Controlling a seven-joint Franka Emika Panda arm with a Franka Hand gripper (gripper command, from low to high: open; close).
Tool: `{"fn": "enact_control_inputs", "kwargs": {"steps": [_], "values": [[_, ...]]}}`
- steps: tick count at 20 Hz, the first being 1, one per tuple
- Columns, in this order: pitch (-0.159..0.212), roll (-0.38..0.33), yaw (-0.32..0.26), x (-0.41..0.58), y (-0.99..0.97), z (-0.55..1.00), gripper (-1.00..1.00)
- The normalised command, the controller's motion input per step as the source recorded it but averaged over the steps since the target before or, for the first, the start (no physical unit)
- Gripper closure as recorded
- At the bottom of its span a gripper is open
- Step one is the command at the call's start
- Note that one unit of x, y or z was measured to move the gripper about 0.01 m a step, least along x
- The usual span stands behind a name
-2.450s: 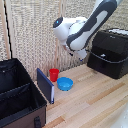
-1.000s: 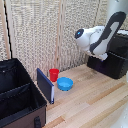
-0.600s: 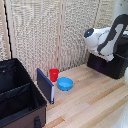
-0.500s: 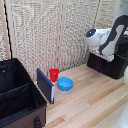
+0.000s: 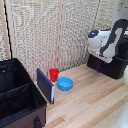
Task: Gently grip the air fryer handle with your gripper and kindly pull it open by sliding your gripper away from the base. Gradually bring your gripper in line with the blue bowl and gently capture it, without tightening your grip too much. Securely place the blue bowl inside the opened air fryer with a steady position. Liberate your robot's gripper, and withdraw your gripper from the proximity of the air fryer.
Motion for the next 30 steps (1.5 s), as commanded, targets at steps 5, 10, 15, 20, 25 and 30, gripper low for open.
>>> {"fn": "enact_control_inputs", "kwargs": {"steps": [5, 10, 15, 20, 25, 30], "values": [[0.083, 0.123, -0.045, 0.0, -0.03, 0.3, 1.0], [0.157, 0.203, -0.028, 0.0, 0.0, 0.48, 1.0], [0.159, 0.245, -0.079, 0.0, 0.1, 0.32, 1.0], [0.045, 0.295, -0.146, -0.009, 0.35, 0.2, 1.0], [-0.015, 0.237, -0.089, -0.191, 0.54, 0.45, 1.0], [-0.041, 0.203, -0.065, -0.236, 0.61, 0.54, 1.0]]}}
